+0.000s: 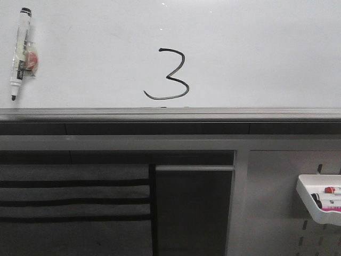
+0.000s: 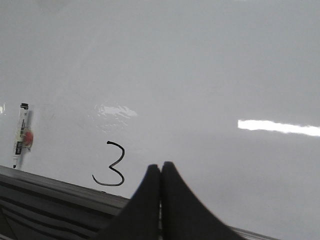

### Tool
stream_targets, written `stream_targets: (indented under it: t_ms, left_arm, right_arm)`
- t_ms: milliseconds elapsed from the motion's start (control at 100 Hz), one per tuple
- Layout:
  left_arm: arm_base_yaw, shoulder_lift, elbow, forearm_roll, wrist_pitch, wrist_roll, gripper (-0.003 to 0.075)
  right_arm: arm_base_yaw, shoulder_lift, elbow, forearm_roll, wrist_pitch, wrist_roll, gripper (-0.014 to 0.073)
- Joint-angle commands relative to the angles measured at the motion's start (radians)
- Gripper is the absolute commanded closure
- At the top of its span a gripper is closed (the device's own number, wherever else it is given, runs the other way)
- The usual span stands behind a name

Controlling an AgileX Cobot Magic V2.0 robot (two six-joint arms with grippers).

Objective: Write number 3 on whiteboard

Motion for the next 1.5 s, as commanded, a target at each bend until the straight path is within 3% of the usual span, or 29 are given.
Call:
stream_targets:
  t_ms: [0,890,1030,1300,1490]
  left_arm:
    - [-0.007,-0.03,0.002,0.015,-0.076,-0.027,0.0738]
    - [-0.007,-0.03,0.002,0.015,-0.076,-0.027,0.0738]
    - [-0.007,-0.03,0.002,0.015,-0.076,-0.027,0.0738]
    - [-0.007,-0.03,0.002,0.015,-0.076,-0.027,0.0738]
    - [-0.007,-0.03,0.002,0.015,-0.076,-0.027,0.0738]
  right_arm:
    - [-0.004,0.008,-0.026,-0.012,-0.085,-0.011,0.0668]
    - [-0.013,-0.021,-0.009,-0.012,-0.087,-0.011,0.0668]
    - [-0.1,-0.122,0.086,0.009,-0.134,-0.006,0.0668]
    - [-0.313,-0.327,0.419,0.056,-0.306,-0.006,0.0668]
    - [-0.341,-0.4,0.614,0.056,-0.475,-0.006,0.0668]
